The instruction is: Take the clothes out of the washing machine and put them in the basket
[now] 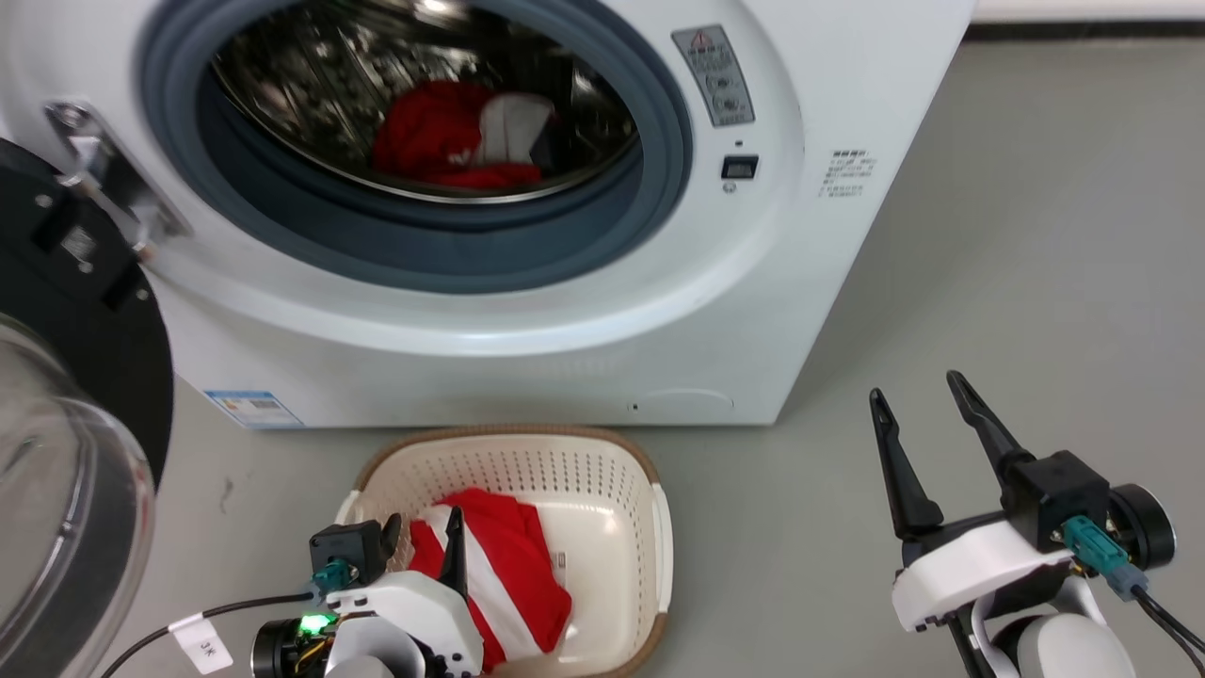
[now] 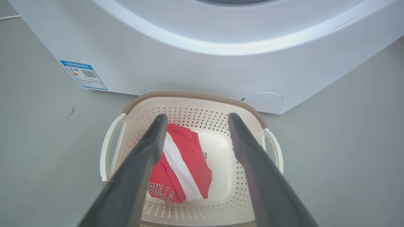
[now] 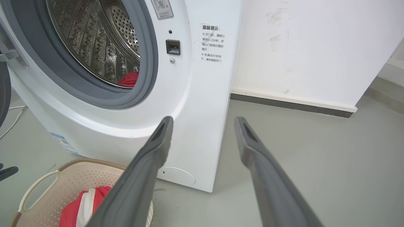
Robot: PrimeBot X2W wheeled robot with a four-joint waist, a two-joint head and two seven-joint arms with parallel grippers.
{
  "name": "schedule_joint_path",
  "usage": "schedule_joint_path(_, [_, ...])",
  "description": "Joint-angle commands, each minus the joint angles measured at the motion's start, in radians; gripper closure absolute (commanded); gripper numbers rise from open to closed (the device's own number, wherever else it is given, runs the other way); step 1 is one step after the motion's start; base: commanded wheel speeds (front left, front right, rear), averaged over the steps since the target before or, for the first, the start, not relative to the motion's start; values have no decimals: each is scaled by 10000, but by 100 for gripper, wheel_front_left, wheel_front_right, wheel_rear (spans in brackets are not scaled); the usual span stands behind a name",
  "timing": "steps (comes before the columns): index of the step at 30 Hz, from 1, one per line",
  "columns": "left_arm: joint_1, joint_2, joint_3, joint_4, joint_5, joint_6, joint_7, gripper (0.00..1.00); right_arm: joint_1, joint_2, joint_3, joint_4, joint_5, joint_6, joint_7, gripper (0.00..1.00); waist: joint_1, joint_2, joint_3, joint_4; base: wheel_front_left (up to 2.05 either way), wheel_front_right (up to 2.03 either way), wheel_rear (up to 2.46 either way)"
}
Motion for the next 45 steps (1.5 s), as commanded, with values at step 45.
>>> schedule_joint_path(45, [-8898, 2962, 27, 2298, 2447, -538, 1528, 0, -1189, 8, 1532, -1102, 1214, -7, -490, 0, 1, -1, 3295, -2830, 0, 0, 0])
